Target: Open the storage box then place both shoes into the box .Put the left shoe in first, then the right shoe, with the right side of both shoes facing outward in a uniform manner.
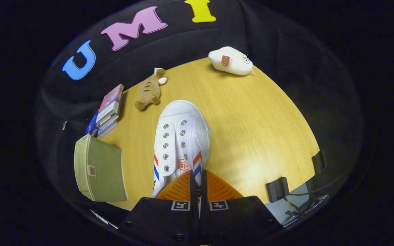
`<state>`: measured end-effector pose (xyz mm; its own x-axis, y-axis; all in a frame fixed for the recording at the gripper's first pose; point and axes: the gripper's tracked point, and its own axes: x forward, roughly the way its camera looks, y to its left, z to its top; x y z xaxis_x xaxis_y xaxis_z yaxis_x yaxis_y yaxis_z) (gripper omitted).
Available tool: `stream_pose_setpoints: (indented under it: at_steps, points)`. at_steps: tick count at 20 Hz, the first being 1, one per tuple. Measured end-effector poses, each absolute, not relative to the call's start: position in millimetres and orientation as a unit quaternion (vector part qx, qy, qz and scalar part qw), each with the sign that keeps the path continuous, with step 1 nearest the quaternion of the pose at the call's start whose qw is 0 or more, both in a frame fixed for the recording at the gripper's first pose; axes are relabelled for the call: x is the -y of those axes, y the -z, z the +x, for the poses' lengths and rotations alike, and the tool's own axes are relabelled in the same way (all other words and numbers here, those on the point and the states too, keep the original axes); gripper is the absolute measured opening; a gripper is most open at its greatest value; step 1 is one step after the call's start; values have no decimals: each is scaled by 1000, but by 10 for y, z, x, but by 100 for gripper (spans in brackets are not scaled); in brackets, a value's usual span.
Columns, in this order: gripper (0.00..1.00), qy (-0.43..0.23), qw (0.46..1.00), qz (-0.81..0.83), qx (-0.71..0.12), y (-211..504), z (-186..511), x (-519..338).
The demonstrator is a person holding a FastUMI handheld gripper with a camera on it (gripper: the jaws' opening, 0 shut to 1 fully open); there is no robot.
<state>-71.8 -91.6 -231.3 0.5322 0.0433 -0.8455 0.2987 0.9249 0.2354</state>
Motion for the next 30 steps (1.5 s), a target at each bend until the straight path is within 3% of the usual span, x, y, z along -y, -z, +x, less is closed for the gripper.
stream_pose_setpoints:
  at_steps: [7,20,30]
  points:
    - [6,18,868,212,-448,1744,-550,-154]
    - [6,-106,861,190,-460,1458,-455,-2003]
    - [6,-97,843,178,-498,1831,-275,-2658]
